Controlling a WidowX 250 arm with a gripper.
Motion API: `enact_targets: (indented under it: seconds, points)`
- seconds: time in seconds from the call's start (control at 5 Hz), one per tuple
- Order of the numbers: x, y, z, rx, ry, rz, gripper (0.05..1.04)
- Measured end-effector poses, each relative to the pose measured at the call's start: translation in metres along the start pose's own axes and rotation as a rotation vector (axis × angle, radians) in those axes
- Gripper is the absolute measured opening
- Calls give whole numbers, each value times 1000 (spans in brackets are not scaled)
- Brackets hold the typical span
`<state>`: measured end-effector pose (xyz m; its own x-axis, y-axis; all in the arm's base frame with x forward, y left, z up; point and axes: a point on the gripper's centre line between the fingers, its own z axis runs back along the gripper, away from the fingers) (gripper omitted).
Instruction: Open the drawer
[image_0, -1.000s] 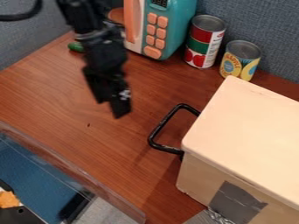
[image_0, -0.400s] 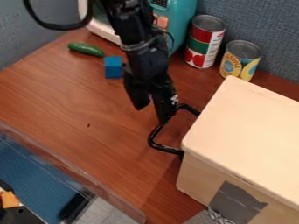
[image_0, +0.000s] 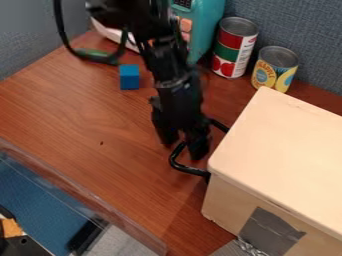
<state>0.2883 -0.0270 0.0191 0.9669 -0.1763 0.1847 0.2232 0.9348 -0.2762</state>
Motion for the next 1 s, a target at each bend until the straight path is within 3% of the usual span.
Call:
enact_targets:
  seconds: [0.4,0.6,1.0]
  points:
    - [-12,2,0,17,27,11,379]
    - [-12,22,12,51,53,36,204]
    - [-18,71,32,383,192,-8,167]
